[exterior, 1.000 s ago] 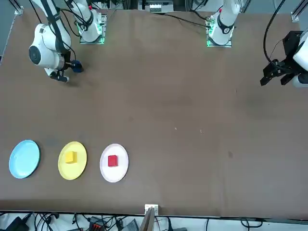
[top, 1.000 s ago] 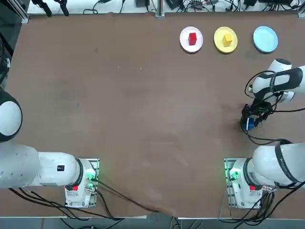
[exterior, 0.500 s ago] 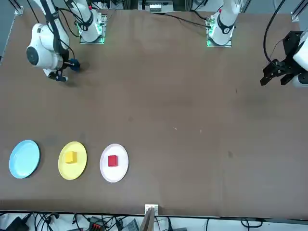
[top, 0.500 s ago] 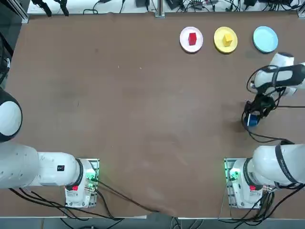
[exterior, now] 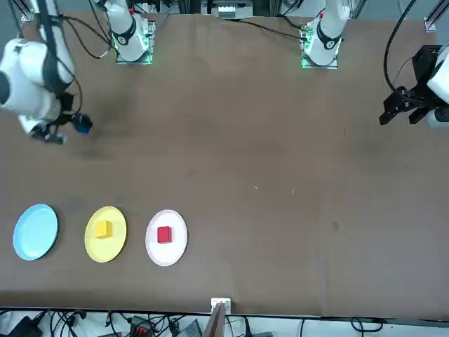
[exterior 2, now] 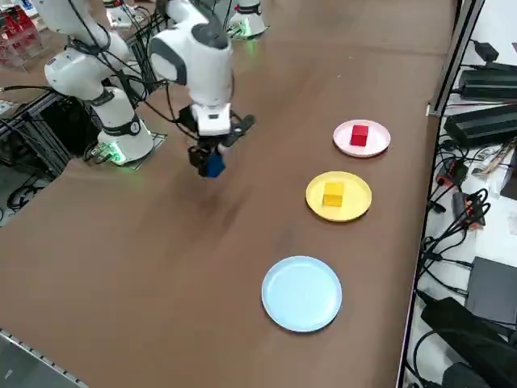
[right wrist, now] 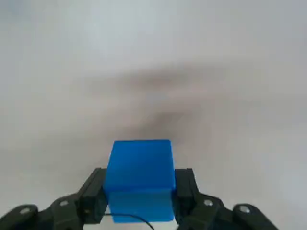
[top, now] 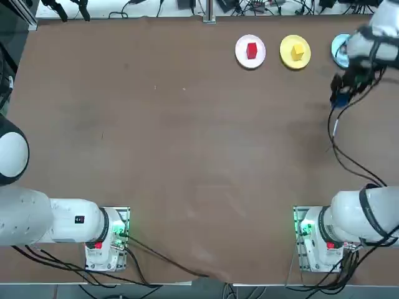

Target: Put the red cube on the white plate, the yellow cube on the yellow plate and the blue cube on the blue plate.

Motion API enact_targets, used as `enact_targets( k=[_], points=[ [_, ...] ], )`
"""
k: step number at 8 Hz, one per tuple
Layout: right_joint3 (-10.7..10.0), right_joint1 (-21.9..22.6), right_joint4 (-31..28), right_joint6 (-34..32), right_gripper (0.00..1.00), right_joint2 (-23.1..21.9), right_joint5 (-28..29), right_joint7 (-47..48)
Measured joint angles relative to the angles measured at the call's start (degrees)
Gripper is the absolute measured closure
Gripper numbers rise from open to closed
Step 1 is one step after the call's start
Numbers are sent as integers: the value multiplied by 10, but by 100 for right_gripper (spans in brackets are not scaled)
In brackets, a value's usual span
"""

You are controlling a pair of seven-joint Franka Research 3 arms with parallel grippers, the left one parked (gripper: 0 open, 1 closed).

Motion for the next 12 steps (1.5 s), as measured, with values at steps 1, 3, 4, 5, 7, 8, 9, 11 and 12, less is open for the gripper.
enact_targets(
  k=[1, 3, 4, 5, 7, 8, 9, 11, 12],
  points=[
    [0, 5, 105, -24, 31, 70, 0, 0],
    [-6, 4, 310, -29, 31, 230, -1, 1],
    [-13, 0, 404, -17, 31, 300, -2, 1],
    [-26, -6, 477, 15, 31, 357, -2, 0],
    [-63, -19, 533, 108, 31, 420, -3, -2],
    [-81, -24, 537, 133, 31, 436, -3, -6],
    [-89, -30, 537, 139, 31, 444, -3, -10],
    [-91, -33, 534, 138, 31, 455, -3, -13],
    [-91, -33, 533, 137, 31, 457, -3, -13]
  ],
)
